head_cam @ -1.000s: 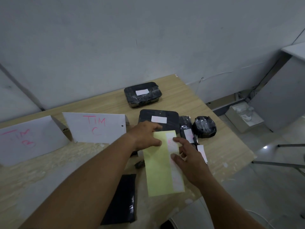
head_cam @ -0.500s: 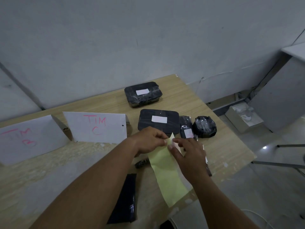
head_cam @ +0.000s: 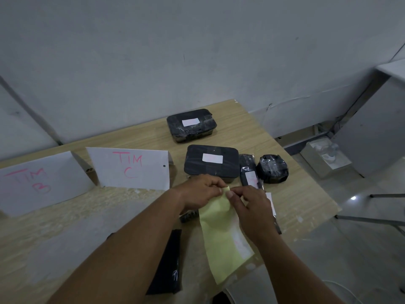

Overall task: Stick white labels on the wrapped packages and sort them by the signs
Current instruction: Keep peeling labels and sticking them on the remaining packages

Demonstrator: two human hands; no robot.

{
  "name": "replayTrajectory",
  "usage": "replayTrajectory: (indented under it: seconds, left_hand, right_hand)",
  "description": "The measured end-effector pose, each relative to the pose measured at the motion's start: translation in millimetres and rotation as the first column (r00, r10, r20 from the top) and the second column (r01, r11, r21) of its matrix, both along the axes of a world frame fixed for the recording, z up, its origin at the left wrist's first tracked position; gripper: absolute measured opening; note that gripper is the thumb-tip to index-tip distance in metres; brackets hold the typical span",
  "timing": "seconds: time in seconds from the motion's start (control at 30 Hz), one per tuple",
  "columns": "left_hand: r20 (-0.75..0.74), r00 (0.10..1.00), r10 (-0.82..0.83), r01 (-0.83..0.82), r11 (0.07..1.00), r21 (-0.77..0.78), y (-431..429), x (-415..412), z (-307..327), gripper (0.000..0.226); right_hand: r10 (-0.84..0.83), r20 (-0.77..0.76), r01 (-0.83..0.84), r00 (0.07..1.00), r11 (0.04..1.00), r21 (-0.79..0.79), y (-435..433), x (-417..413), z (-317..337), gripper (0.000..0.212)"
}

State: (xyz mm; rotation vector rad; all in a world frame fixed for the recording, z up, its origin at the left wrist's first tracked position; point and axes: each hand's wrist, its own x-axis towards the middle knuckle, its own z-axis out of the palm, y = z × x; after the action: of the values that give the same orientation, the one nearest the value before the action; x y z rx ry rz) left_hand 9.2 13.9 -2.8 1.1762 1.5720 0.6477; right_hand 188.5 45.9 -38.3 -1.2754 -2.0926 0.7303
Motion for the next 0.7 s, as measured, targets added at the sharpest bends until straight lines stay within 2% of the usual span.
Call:
replayTrajectory:
  seconds: [0.33, 0.5, 0.6, 0.7]
  left_hand:
    - [-0.061, 0.998, -0.021, 0.023, 0.999, 0.022, -3, 5, -1, 0.019]
    - [-0.026, 0.995, 0.101, -0.103, 0.992, -0.067, -3, 9, -5, 0.024]
    - [-0.238, 0.964, 0.120, -0.149, 0.983, -0.109, -1, 8, -13, 0.024]
    - [-0.547, 0.833, 0.081, -0.165, 0.981, -0.105, 3, 10, -17, 0.024]
  right_hand:
    - [0.016, -0.060, -0.021, 0.998, 0.996, -0.091, -3, 0, -1, 0.011]
    - [-0.182, -0.128, 0.137, 0.975, 0.944, -0.301, -1, 4, -5, 0.014]
    - [-0.326, -0.154, 0.250, 0.933, 0.892, -0.376, 1, 10, -6, 0.019]
    - [-0.463, -0.249, 0.313, 0.851, 0.827, -0.467, 3, 16, -6, 0.024]
